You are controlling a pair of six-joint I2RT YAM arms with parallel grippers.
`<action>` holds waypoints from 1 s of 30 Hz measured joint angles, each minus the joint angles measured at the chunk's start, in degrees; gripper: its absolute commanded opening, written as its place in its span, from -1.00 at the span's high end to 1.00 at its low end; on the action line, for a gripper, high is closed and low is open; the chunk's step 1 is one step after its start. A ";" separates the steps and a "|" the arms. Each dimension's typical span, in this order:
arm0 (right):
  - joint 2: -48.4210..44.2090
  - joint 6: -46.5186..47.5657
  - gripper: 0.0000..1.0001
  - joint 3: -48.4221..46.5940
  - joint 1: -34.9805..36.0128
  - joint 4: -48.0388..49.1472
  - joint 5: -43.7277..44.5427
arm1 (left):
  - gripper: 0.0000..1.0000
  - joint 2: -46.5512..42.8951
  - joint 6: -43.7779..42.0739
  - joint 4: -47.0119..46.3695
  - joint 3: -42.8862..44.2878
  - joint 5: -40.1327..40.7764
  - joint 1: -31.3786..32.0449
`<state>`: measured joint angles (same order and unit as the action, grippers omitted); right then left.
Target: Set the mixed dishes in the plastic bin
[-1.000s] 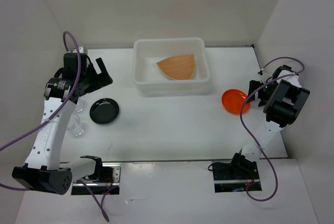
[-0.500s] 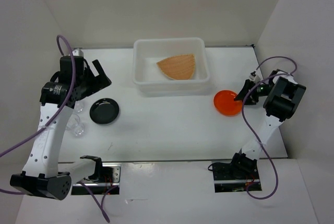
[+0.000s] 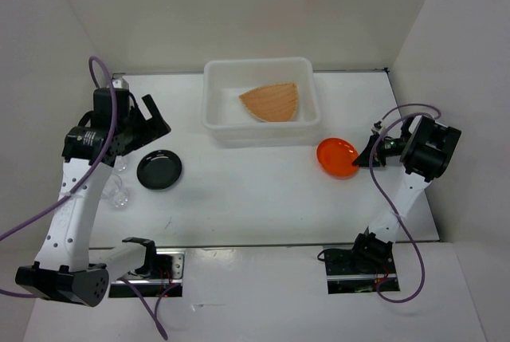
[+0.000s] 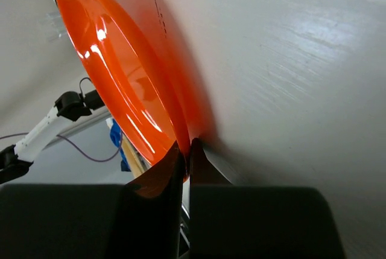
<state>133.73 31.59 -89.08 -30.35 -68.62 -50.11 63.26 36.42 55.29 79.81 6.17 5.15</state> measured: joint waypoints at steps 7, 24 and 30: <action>-1.60 -0.42 1.00 0.66 0.00 0.31 1.81 | -1.00 -0.07 0.00 -0.02 -0.81 -0.04 0.00; -19.21 4.00 1.00 -13.33 5.49 -3.34 4.81 | -1.00 -1.44 -0.22 -3.28 -2.25 -0.04 0.00; -19.80 -1.25 1.00 -32.02 11.15 -4.13 1.49 | -1.00 -2.01 -0.37 -3.96 -2.27 0.17 -0.35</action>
<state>113.93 30.35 -121.10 -19.20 -72.75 -48.62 61.25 36.05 51.33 77.54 6.35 4.80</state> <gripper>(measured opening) 0.025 1.001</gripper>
